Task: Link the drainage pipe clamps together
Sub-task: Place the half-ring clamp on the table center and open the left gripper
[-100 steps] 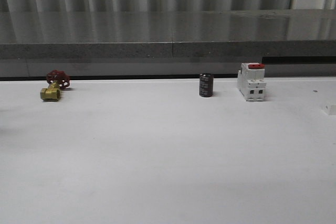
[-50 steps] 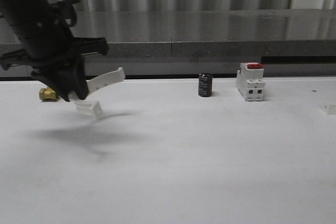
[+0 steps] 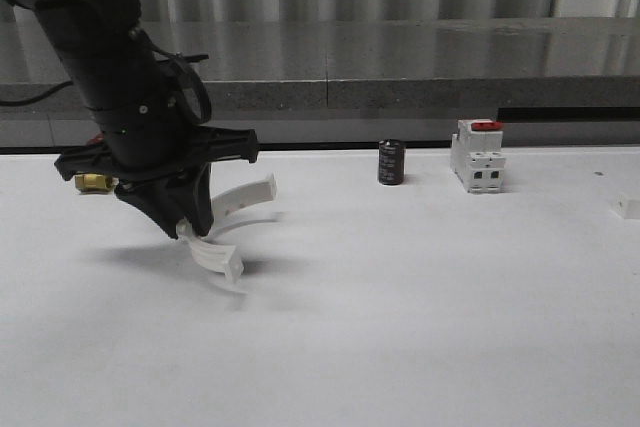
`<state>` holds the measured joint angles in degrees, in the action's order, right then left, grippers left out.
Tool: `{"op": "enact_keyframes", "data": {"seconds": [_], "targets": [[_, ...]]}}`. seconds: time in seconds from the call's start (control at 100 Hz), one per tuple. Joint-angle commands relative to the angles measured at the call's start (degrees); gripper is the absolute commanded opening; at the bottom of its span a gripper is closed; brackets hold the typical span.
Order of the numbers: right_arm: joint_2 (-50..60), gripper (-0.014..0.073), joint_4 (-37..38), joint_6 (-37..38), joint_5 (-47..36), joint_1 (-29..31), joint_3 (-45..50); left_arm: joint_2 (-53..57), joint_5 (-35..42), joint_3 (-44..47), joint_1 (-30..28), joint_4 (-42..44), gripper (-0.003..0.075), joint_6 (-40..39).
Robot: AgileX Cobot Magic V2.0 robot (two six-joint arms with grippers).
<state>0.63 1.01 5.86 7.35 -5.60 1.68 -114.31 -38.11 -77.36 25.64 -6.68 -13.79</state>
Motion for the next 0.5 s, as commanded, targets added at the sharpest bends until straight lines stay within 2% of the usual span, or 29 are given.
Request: {"op": "enact_keyframes", "data": {"seconds": [0.0, 0.23, 0.3, 0.39, 0.49], "targets": [[1.1, -0.0067, -0.1, -0.5, -4.6, 0.2, -1.2, 1.7, 2.3, -1.4, 0.7, -0.2, 0.0013, -1.1], [1.1, -0.0067, -0.1, -0.5, -4.6, 0.2, -1.2, 1.0, 3.1, -1.4, 0.7, 0.0, 0.0015, -1.9], [1.1, -0.0067, -0.1, -0.5, -4.6, 0.2, -1.2, 1.0, 2.8, -1.4, 0.7, 0.0, 0.0041, -1.9], [1.1, -0.0067, -0.1, -0.5, -4.6, 0.2, -1.2, 1.0, 2.7, -1.4, 0.7, 0.0, 0.0128, -1.9], [1.1, -0.0067, -0.1, -0.5, -4.6, 0.2, -1.2, 1.0, 2.7, -1.4, 0.7, 0.1, 0.0269, -1.9]]}}
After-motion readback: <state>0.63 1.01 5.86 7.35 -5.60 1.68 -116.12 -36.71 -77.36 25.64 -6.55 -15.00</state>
